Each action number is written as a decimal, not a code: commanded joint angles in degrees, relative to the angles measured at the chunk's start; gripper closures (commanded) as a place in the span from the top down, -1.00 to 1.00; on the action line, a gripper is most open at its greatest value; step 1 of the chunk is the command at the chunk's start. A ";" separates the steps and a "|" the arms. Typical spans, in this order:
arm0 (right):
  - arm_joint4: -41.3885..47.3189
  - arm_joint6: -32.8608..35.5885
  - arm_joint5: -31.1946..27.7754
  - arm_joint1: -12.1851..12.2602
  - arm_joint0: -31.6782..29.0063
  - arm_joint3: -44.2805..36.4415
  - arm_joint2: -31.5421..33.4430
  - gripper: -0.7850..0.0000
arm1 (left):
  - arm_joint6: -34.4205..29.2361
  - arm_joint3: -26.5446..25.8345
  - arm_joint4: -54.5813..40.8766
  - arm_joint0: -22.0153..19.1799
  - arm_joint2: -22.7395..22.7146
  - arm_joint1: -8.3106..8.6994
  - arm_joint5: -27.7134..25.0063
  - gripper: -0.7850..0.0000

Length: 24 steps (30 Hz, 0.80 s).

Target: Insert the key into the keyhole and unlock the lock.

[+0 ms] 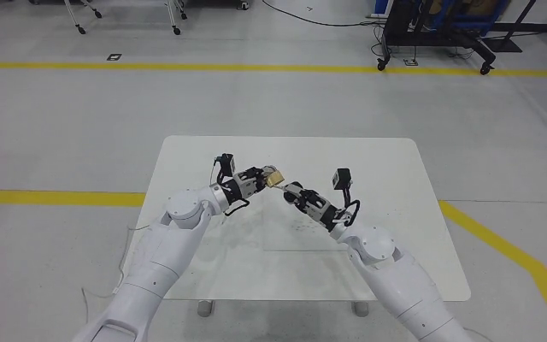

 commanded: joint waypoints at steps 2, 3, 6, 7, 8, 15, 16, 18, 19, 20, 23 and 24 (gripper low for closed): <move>-0.52 -1.20 -0.68 -0.15 -0.17 0.01 0.03 -1.00 | 2.22 -0.30 0.96 0.22 -0.25 0.00 -0.48 -1.00; -1.59 -2.08 -0.72 -0.16 -0.23 0.13 0.13 -1.00 | 3.05 -0.47 1.22 0.35 -0.38 0.00 -0.75 -1.00; -4.27 -5.57 -0.37 -0.31 -0.52 0.17 0.14 -1.00 | 3.43 -1.02 0.64 0.83 -0.54 -0.06 -0.95 -1.00; -5.25 -6.63 -0.22 -0.36 -0.67 -0.06 0.06 -1.00 | 3.38 -1.15 0.72 0.88 -0.50 -0.07 -0.97 -1.00; -5.27 -7.34 -0.15 -0.45 -0.94 -0.39 -0.06 -1.00 | 3.30 -1.24 1.08 0.89 -0.37 -0.08 -0.97 -1.00; -5.16 -8.56 0.24 -0.87 -1.26 -1.17 -0.22 -1.00 | 3.18 -1.27 1.92 0.81 -0.18 -0.15 -0.96 -1.00; -5.19 -8.52 0.25 -0.90 -1.27 -1.16 -0.18 -1.00 | 3.24 -1.25 2.04 0.81 -0.20 -0.15 -0.99 -1.00; -5.26 -8.42 0.31 -0.97 -1.29 -1.15 -0.12 -1.00 | 3.40 -1.23 2.15 0.85 -0.23 -0.17 -0.99 -1.00; -5.24 -8.30 0.43 -1.00 -1.29 -1.14 -0.10 -1.00 | 3.47 -1.26 2.30 0.85 -0.23 -0.17 -0.96 -1.00; -5.26 -8.07 0.58 -1.03 -1.28 -1.15 -0.09 -1.00 | 3.54 -1.29 2.46 0.86 -0.24 -0.17 -0.94 -1.00; -5.41 -7.45 0.99 -1.08 -1.40 -1.34 -0.02 -1.00 | 4.35 -1.28 2.64 0.92 -0.50 -0.18 -1.15 -1.00; -5.47 -7.38 1.04 -1.09 -1.50 -1.47 0.07 -1.00 | 4.83 -1.29 2.88 0.93 -0.59 -0.18 -1.28 -1.00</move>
